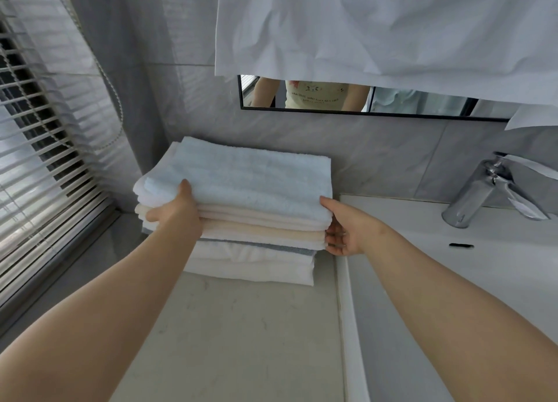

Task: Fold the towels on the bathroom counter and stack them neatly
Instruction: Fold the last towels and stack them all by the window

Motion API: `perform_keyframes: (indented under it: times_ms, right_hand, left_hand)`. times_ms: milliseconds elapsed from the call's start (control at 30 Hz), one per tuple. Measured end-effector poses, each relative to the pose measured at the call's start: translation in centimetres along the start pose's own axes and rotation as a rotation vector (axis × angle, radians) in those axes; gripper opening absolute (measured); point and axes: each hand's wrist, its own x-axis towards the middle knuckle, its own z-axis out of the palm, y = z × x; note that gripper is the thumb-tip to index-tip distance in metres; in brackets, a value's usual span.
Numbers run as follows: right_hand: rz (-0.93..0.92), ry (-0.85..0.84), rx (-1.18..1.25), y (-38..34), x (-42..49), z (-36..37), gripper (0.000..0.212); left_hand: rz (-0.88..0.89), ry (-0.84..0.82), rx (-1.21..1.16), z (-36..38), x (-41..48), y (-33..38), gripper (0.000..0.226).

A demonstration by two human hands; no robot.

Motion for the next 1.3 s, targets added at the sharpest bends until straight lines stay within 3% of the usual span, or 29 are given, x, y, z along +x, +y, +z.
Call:
perform_keyframes:
  times_ms: [200,400,633,733,967,1133,1300]
  right_hand:
    - [-0.035,-0.027,0.009,0.1,-0.7,-0.3,0.048]
    - [-0.089,0.010,0.012,0.9,-0.9,-0.8,0.026]
    - [-0.101,-0.022,0.271,0.6,-0.4,-0.3,0.009]
    - [-0.094,-0.049,0.224,0.9,-0.5,-0.2,0.005]
    - [-0.077,-0.006,0.154,1.7,-0.3,-0.3,0.015]
    - [-0.072,-0.098,0.255,1.2,-0.5,-0.5,0.056]
    - [-0.158,-0.156,0.265,0.4,-0.7,-0.1,0.058]
  left_hand:
    - [-0.130,-0.108,0.035,0.4,-3.3,-1.6,0.099]
    - [-0.113,-0.152,0.070,0.7,-4.1,-1.8,0.102]
    - [-0.164,-0.191,0.023,0.7,-4.9,-1.4,0.101]
    - [-0.160,-0.186,0.012,0.8,-4.8,-1.3,0.100]
    - [-0.162,-0.188,0.004,1.0,-4.9,-1.3,0.098]
    - [-0.114,-0.154,0.045,1.1,-4.7,-1.2,0.100]
    - [-0.106,-0.162,0.041,1.2,-4.5,-1.2,0.102]
